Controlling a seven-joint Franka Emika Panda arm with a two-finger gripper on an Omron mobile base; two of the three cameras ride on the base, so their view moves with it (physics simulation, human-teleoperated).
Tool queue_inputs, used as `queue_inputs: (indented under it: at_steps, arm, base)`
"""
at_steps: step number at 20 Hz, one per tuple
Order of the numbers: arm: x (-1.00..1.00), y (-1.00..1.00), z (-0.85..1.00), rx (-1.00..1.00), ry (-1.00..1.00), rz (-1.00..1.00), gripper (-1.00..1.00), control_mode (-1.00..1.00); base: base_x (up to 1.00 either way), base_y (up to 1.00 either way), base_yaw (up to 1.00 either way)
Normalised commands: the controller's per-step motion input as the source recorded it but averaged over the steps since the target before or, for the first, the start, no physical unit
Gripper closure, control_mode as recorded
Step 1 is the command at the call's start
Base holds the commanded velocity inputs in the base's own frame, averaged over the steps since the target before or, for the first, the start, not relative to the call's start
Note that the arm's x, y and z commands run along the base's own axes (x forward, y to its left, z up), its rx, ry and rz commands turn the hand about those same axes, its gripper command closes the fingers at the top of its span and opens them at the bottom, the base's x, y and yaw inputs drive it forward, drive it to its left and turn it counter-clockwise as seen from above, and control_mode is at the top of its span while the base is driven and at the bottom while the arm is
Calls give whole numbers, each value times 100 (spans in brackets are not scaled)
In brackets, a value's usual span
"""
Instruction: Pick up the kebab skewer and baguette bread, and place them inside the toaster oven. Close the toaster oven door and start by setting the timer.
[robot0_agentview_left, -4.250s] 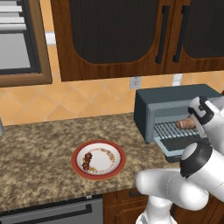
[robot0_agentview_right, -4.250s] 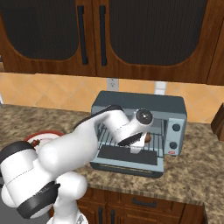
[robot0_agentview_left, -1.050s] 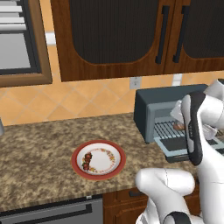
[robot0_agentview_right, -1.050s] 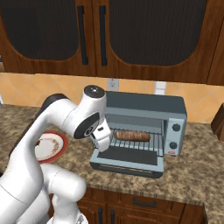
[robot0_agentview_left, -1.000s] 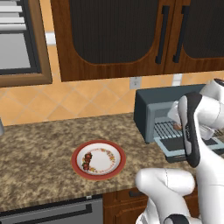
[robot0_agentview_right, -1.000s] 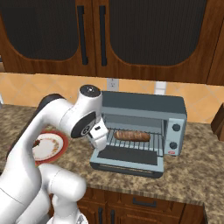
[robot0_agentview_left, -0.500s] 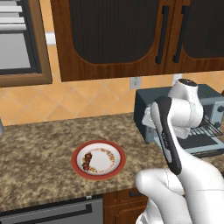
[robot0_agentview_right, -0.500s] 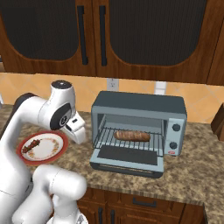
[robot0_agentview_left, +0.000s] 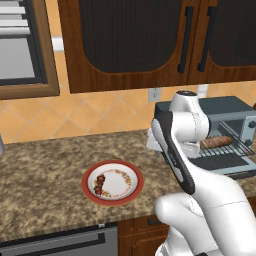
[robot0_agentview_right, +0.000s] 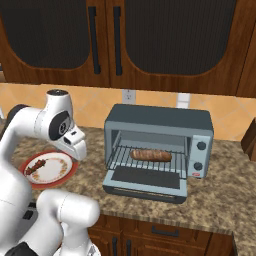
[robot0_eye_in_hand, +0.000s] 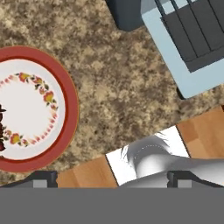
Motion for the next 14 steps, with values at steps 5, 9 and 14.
queue_inputs:
  at_steps: [5, 9, 14]
  arm:
    - [5, 24, -21, -2, 7, 7, -100, -100]
    - [11, 37, -24, -1, 4, 3, -100, -100]
    - [24, 50, -25, -1, -2, 0, -100, -100]
  base:
    - [0, 0, 0]
    - [0, 0, 0]
    - [0, 0, 0]
